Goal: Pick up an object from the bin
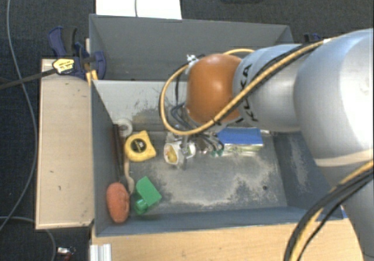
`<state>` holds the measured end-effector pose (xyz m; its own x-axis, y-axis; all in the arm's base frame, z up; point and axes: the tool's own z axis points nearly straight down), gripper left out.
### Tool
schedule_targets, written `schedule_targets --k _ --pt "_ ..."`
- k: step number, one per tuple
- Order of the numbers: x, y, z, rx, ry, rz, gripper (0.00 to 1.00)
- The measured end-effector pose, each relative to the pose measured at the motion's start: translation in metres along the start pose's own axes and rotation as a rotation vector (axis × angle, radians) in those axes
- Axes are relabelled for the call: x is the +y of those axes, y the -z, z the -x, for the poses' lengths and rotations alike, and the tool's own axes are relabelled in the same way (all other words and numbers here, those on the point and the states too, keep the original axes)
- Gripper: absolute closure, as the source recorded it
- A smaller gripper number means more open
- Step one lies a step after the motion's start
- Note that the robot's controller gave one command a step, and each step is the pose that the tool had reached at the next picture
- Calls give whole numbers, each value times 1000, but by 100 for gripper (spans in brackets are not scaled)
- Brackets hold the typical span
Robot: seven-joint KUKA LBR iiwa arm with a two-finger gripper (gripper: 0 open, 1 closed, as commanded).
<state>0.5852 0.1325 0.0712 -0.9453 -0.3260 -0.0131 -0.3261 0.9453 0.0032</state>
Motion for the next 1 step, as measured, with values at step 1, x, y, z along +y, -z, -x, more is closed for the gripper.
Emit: schedule_targets --k 1 --pt "0 0 0 0 -1 0 100"
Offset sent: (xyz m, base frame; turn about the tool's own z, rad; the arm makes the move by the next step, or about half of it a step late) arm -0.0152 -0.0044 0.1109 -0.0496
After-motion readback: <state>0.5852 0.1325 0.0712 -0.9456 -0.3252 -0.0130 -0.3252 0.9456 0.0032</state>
